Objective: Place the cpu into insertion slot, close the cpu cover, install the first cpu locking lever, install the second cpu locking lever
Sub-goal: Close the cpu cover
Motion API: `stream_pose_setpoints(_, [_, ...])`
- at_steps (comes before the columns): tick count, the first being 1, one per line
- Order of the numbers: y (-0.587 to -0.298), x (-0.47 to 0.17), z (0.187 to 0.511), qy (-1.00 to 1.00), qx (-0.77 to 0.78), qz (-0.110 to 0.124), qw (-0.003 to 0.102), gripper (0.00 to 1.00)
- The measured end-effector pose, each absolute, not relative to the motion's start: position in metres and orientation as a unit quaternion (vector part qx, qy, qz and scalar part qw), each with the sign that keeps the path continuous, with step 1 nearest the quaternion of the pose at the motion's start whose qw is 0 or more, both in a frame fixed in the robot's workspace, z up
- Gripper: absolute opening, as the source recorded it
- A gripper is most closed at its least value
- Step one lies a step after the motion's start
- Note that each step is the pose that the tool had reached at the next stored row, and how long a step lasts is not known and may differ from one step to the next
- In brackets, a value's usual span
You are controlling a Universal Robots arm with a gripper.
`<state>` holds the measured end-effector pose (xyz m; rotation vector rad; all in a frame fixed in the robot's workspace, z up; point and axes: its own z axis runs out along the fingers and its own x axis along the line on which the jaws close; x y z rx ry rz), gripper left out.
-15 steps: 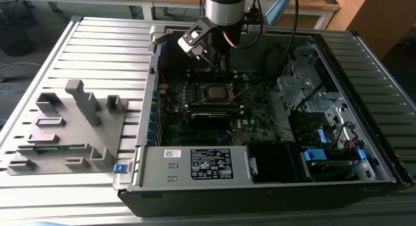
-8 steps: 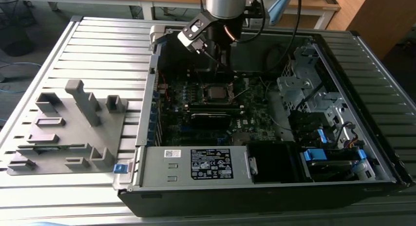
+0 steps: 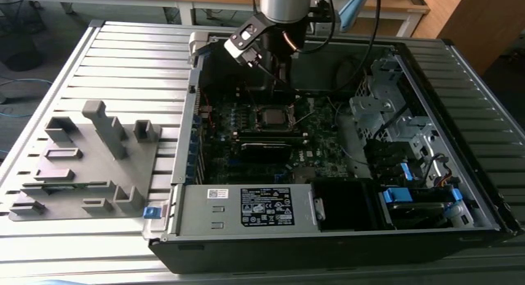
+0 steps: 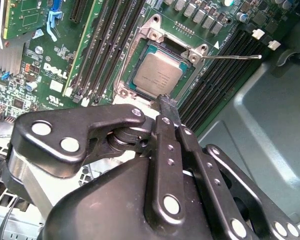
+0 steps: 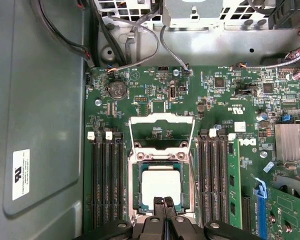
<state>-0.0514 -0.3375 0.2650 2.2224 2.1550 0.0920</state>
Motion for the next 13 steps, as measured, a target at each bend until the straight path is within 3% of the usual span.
stream_pose_setpoints(13, [-0.3375, -0.0460, 0.2649, 0.696, 0.717, 0.030, 0.022, 0.11])
